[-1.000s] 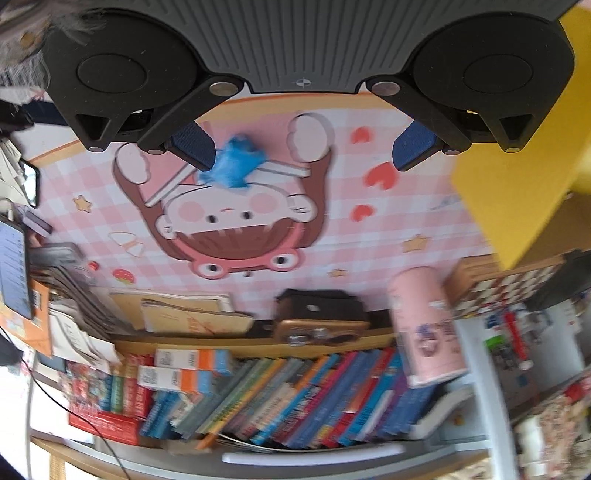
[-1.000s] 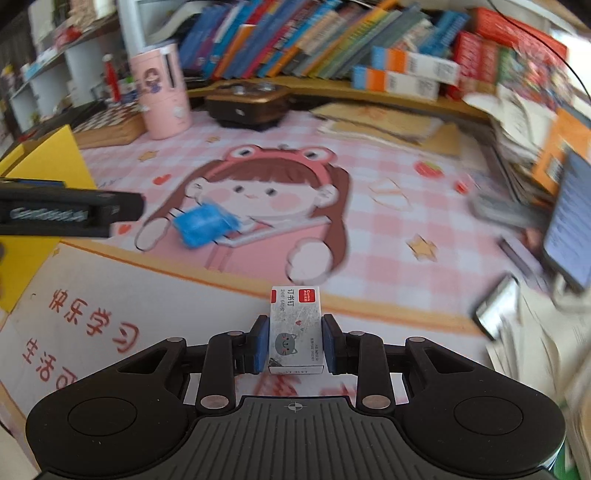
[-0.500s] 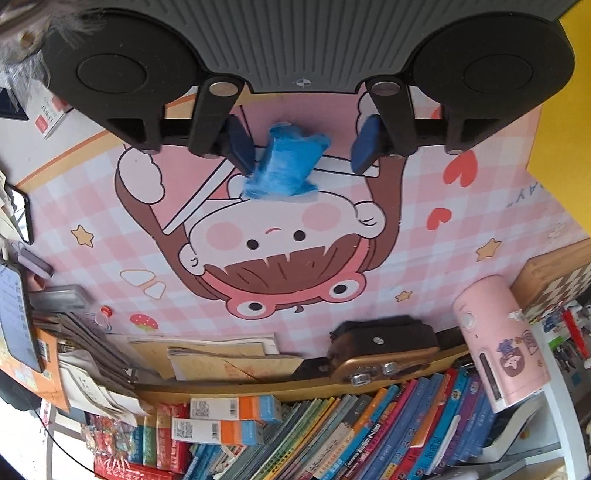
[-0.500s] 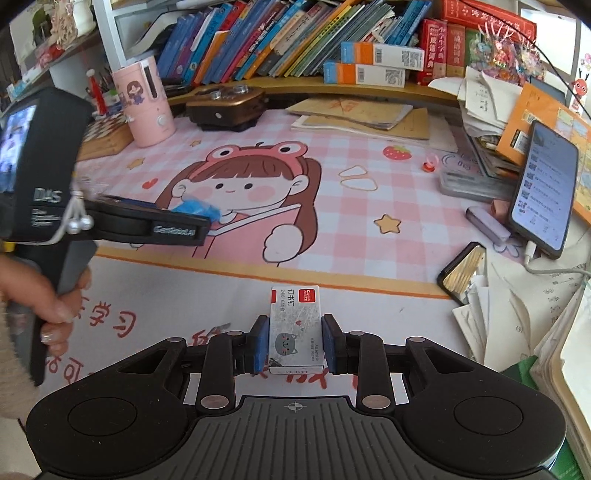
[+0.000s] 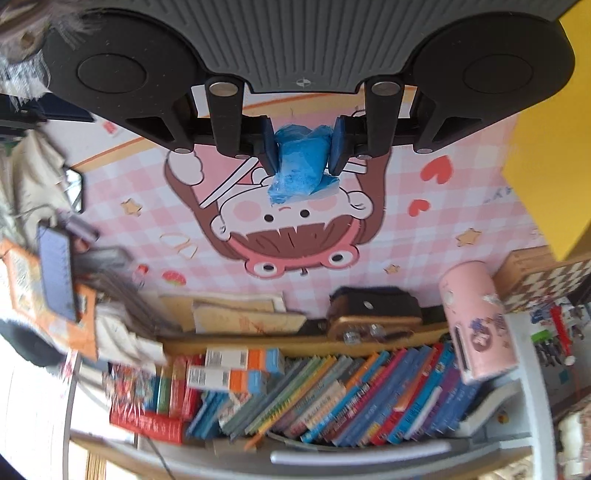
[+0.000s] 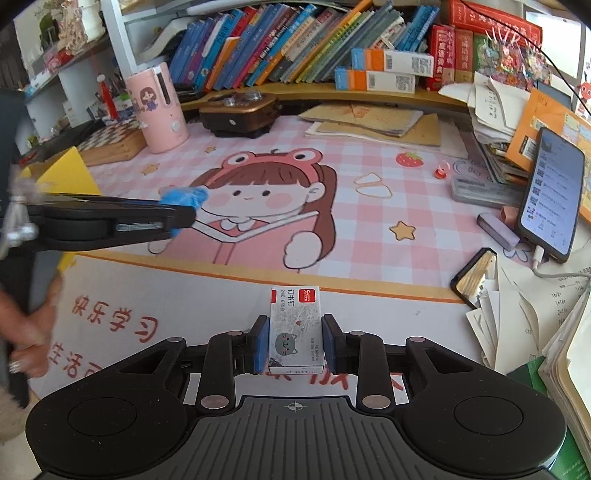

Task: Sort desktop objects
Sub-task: 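Carry the blue packet and white card toward the yellow box with both tools, then lower the blue packet and white card into the yellow box with both tools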

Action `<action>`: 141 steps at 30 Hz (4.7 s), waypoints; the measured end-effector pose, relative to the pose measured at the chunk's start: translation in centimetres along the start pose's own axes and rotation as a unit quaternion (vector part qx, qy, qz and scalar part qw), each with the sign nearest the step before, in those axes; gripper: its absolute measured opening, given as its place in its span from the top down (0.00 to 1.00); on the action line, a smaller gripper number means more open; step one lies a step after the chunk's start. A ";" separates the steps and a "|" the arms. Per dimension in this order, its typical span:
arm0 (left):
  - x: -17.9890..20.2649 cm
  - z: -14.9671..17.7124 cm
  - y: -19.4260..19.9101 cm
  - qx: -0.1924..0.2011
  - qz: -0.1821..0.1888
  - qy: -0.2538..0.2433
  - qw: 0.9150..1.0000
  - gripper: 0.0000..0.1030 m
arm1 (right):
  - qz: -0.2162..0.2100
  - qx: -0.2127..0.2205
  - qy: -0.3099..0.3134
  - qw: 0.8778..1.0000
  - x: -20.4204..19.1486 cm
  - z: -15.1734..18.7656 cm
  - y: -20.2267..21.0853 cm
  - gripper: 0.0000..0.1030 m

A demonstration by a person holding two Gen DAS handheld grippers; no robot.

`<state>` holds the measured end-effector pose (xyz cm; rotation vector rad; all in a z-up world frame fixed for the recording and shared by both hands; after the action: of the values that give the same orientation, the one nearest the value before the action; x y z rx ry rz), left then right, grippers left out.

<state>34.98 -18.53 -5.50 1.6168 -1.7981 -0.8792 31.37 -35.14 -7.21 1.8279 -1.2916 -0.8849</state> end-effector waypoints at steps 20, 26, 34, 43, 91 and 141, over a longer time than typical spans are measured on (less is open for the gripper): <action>-3.0 7.0 12.3 0.035 0.026 0.052 0.998 0.74 | -0.037 0.023 0.008 0.999 -5.1 2.2 5.8 0.71; -4.5 8.9 14.0 0.040 0.035 0.037 0.998 0.74 | -0.033 0.028 0.006 0.999 -8.1 3.3 6.8 0.71; -7.6 11.5 16.8 0.055 0.046 0.021 0.997 0.74 | -0.026 0.033 -0.005 0.999 -12.5 5.3 8.1 0.71; -11.7 15.6 20.1 0.059 0.058 0.019 0.996 0.74 | -0.018 0.028 -0.002 0.999 -18.3 8.4 9.4 0.71; -23.9 27.0 28.3 0.058 0.008 0.117 0.991 0.74 | -0.072 -0.004 0.115 0.991 -35.8 15.0 10.4 0.71; -31.6 6.5 14.0 0.059 -0.114 0.176 0.976 0.75 | -0.180 0.057 0.176 0.966 -34.4 -6.7 0.0 0.72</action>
<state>24.82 14.31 1.95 1.9441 -1.4613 -0.5423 28.02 -1.15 0.57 2.2347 -0.8168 -0.6333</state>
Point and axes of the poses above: each gripper's, at about its wrist camera, not at the fingertips, and y roughly against the way its jaws point, x to its right, z to its underside, the point moved 1 cm from there along -y, roughly the way its jaws point, and after that the axes turned 9 degrees about -x, right-handed, at the moved point
